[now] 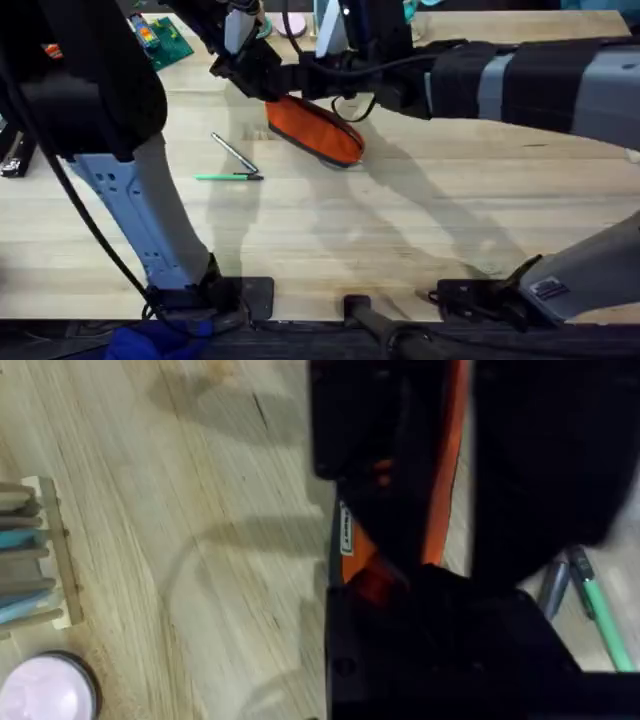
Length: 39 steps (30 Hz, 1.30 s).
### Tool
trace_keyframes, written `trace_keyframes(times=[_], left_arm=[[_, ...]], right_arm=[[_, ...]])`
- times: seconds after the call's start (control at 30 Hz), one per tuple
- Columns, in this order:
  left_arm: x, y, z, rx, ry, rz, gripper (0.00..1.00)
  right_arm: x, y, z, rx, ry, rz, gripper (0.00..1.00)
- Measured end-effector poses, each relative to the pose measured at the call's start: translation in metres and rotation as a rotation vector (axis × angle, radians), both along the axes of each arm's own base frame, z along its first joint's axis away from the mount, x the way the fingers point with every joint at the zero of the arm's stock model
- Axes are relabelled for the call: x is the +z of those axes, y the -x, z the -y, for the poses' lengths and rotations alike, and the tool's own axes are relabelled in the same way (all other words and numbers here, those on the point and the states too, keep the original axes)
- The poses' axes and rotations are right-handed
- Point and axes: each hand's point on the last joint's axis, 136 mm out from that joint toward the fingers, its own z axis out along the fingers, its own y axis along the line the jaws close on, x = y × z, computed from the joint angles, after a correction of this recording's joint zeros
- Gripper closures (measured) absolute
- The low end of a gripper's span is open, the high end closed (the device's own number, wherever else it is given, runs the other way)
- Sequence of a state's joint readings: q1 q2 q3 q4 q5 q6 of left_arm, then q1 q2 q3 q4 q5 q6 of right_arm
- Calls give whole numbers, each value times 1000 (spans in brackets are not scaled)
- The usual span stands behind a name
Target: Unzip the bag, pick up the pens from the table one at a time and place them inside, then zip the bag closed.
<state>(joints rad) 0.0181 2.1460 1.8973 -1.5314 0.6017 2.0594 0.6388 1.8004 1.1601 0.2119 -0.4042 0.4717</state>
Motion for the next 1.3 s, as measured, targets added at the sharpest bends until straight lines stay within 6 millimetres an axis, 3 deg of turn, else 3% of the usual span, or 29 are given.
trace_keyframes(times=[0.07,0.2,0.4,0.67,0.8,1.07,1.3], left_arm=[[0,0,0,-1,-1,-2,959],[0,0,0,0,-2,-2,959],[0,0,0,-1,-2,-2,959],[0,1,0,-1,-2,-2,959],[0,1,0,-1,-3,-2,959],[0,1,0,-1,-2,-2,959],[0,1,0,-1,-2,-2,959]], right_arm=[[4,-2,-1,-4,-5,13,559],[4,-5,1,-12,1,21,390],[5,-3,-1,1,-3,20,348],[-8,9,2,49,55,-10,183],[-10,17,10,69,98,-19,14],[23,25,32,76,121,39,7],[31,37,57,82,181,29,6]])
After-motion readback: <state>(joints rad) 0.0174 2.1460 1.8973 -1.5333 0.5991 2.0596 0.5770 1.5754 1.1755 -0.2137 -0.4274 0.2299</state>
